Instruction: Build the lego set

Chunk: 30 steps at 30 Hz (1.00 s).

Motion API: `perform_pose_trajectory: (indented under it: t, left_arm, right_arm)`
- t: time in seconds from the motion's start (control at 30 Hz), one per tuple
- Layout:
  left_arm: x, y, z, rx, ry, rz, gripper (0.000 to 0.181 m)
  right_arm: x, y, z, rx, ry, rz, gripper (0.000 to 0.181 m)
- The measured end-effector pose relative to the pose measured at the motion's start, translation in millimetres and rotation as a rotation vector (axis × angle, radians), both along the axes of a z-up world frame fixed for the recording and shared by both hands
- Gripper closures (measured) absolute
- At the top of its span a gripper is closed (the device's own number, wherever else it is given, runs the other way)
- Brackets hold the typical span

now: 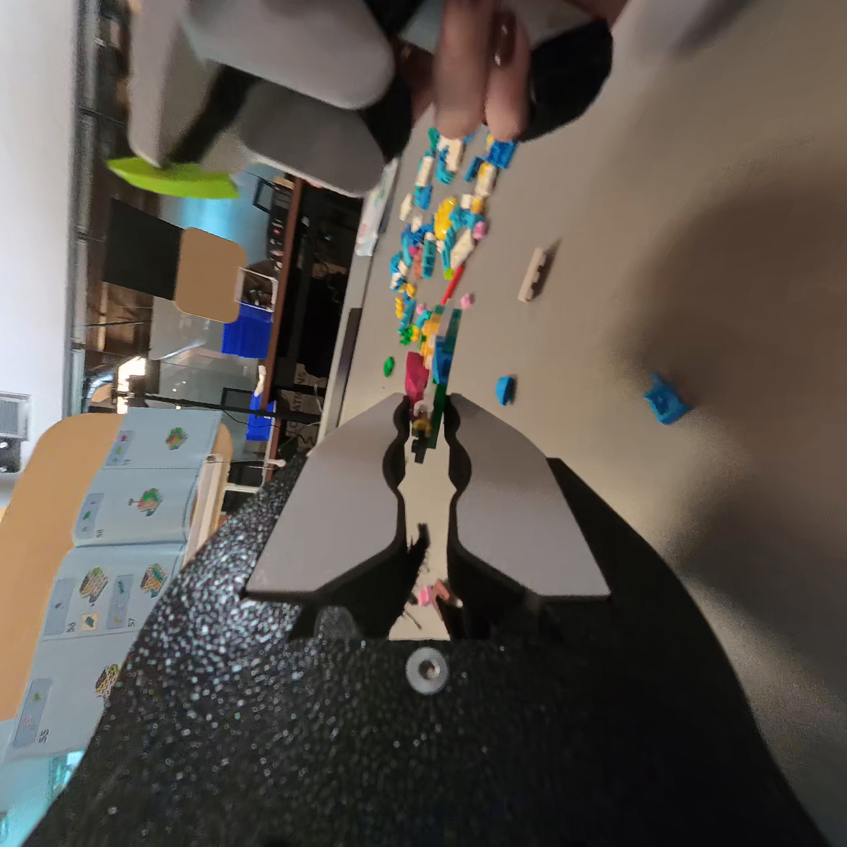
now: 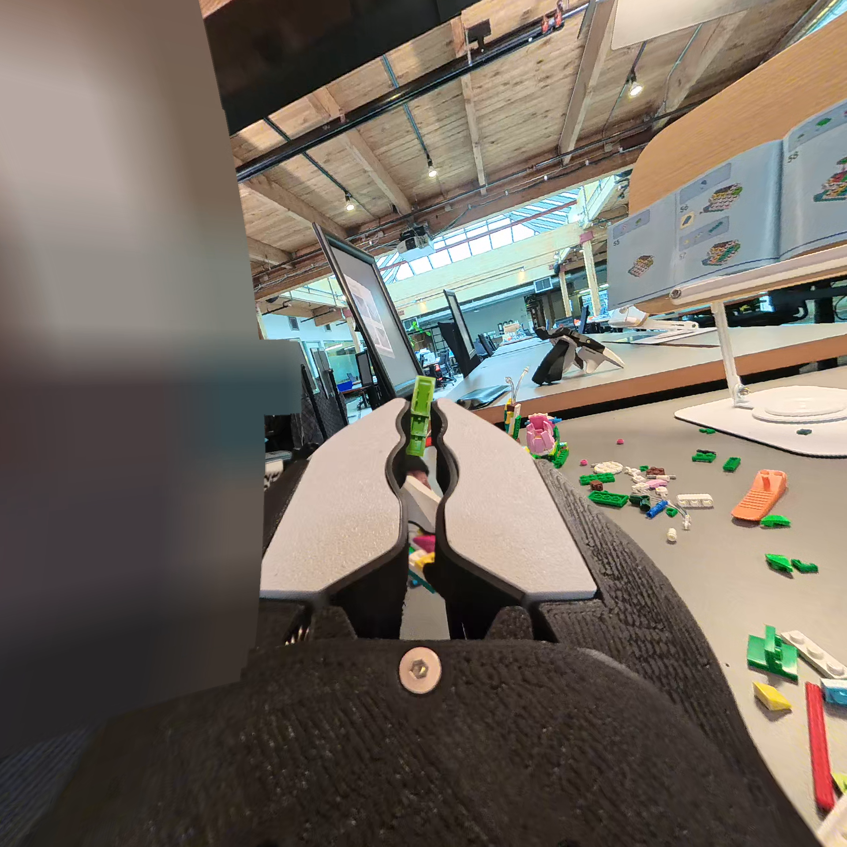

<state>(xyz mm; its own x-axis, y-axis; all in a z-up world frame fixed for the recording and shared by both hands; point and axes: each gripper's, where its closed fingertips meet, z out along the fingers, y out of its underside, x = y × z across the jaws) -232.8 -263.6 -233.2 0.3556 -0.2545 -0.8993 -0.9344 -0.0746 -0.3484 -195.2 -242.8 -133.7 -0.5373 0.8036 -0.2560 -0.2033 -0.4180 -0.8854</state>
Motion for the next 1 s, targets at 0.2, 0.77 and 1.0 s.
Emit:
perform_pose_trajectory:
  t: [0.2, 0.77, 1.0]
  left_arm:
    - [-6.0, -1.3, 25.4, 0.197, -0.144, 0.014, 0.168]
    - [-11.8, 0.0, -38.9, -0.245, -0.037, 0.053, 0.162]
    - [-2.9, -8.9, -39.1, -0.337, 0.072, -0.011, 0.145]
  right_arm:
    - [-3.1, 12.9, 6.7, -0.154, 0.057, -0.099, 0.175]
    - [-14.4, 14.4, -11.5, 0.727, -0.084, -0.665, 0.175]
    - [-15.4, -0.3, -21.5, 1.363, -0.025, -0.865, 0.175]
